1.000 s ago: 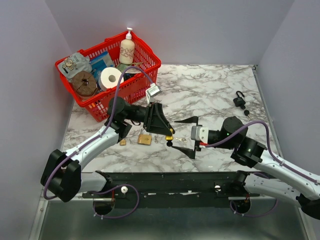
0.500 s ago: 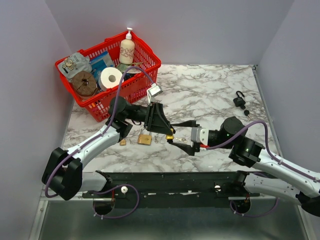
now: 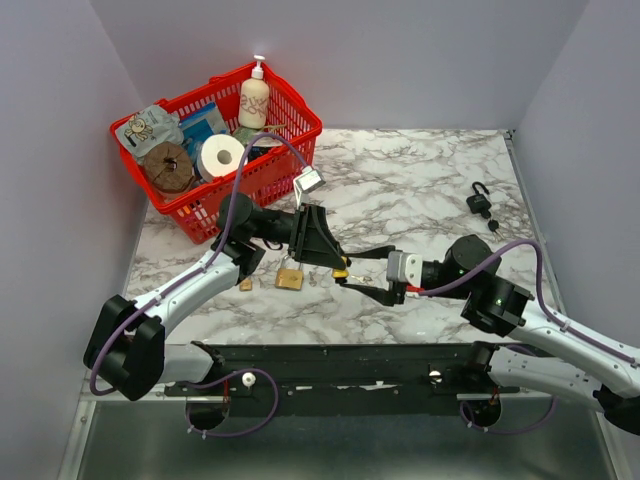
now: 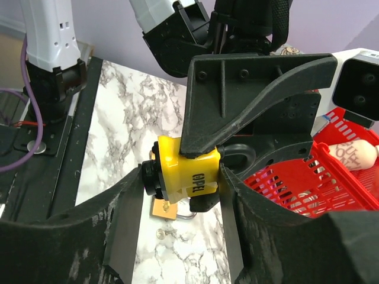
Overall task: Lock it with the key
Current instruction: Adjust the lock.
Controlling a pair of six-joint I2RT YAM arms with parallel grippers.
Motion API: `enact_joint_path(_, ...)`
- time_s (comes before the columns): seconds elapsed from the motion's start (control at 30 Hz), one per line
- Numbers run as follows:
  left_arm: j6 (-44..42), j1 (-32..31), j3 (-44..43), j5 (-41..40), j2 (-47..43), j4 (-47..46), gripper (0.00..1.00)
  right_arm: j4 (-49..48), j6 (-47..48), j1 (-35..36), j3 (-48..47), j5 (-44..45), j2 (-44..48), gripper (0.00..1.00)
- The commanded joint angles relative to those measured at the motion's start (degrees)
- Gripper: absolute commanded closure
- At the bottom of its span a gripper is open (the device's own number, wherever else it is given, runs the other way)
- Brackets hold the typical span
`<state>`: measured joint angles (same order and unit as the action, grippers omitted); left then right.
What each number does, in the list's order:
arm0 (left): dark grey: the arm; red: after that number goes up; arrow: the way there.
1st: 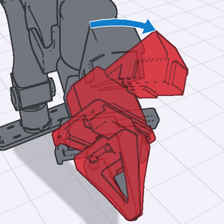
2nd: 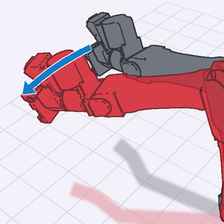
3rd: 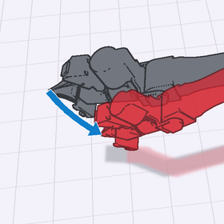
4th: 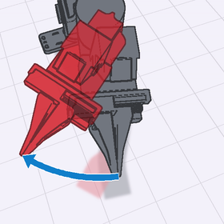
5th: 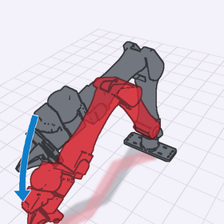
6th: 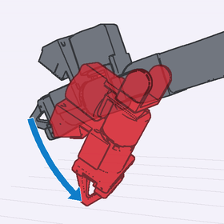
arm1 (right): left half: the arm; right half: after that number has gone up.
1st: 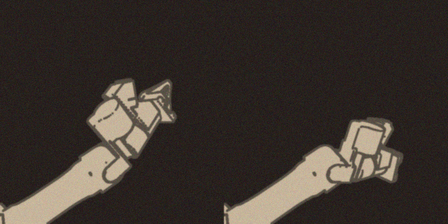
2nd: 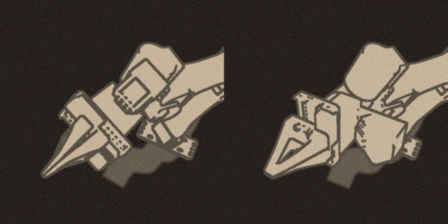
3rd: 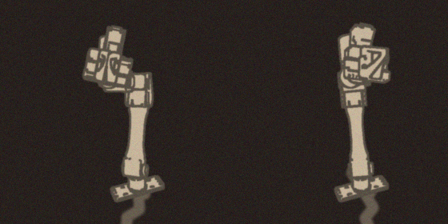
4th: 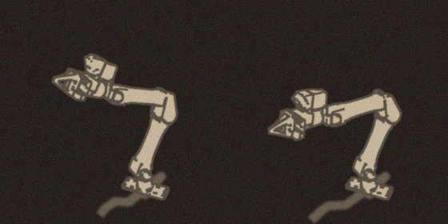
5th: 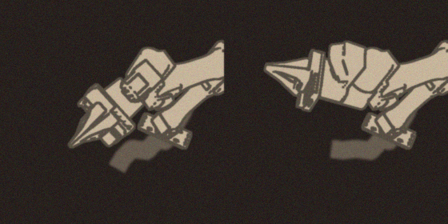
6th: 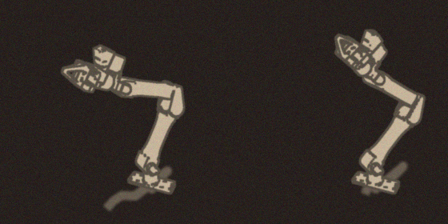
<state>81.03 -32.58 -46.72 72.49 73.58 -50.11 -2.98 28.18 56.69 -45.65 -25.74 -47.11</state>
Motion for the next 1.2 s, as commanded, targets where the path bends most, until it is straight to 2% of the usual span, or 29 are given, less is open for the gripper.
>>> enact_joint_path(0.0,-0.97,-0.03,0.05,-0.16,-0.63,-5.26,1.00,-1.59,-3.05,0.36,-2.08,1.74,0.53,0.48)
enact_joint_path(0.13,-3.32,-0.82,-0.30,-0.24,-1.33,-2.38,1.00,-1.67,-3.49,0.36,-2.69,3.32,-0.61,0.54)
enact_joint_path(0.47,-7.55,-1.35,0.66,-3.58,-2.74,4.31,1.00,-5.54,-8.66,0.27,-4.01,13.85,-2.81,0.52)
enact_joint_path(0.57,-8.08,-1.26,1.54,-4.11,-3.27,4.84,1.00,-6.24,-9.81,0.36,-3.92,16.23,-2.28,0.55)
enact_joint_path(0.63,-8.87,-1.26,1.89,-4.20,-3.53,5.37,1.00,-6.25,-10.08,0.36,-3.83,16.16,-1.93,0.61)
enact_joint_path(0.77,-9.23,-0.65,1.81,-3.58,-3.97,6.07,1.00,-5.90,-8.24,0.36,-2.78,14.75,-1.23,0.63)
enact_joint_path(0.87,-11.50,0.32,1.11,-3.76,-4.15,9.49,1.00,-3.10,-7.09,0.36,-2.25,13.44,-0.88,0.46)
enact_joint_path(0.9,-12.82,0.67,0.76,-4.19,-4.32,11.50,1.00,-2.04,-6.74,0.27,-1.90,12.91,-0.35,0.31)
enact_joint_path(1.0,-25.36,1.64,-2.75,-7.35,-4.59,28.61,1.00,1.92,-6.48,0.36,-0.59,13.43,1.49,0.09)
enact_joint_path(1.03,-28.71,1.73,-4.85,-8.49,-4.76,37.28,1.00,2.80,-6.65,0.27,0.37,13.78,2.11,0.06)
enact_joint_path(1.07,-35.18,1.73,-5.83,-10.24,-5.20,41.80,1.00,6.11,-6.74,0.27,0.91,14.57,2.90,0.04)
enact_joint_path(1.1,-37.85,1.73,-6.80,-14.35,-5.29,46.11,1.00,7.28,-7.09,0.18,1.35,15.01,3.69,0.00)
enact_joint_path(1.13,-39.97,1.73,-8.55,-16.57,-5.12,53.46,1.00,8.33,-7.70,0.18,2.40,15.88,5.43,0.00)
enact_joint_path(1.17,-41.21,1.64,-9.09,-18.50,-4.33,56.06,1.00,10.35,-8.58,0.18,2.93,17.37,6.32,0.00)
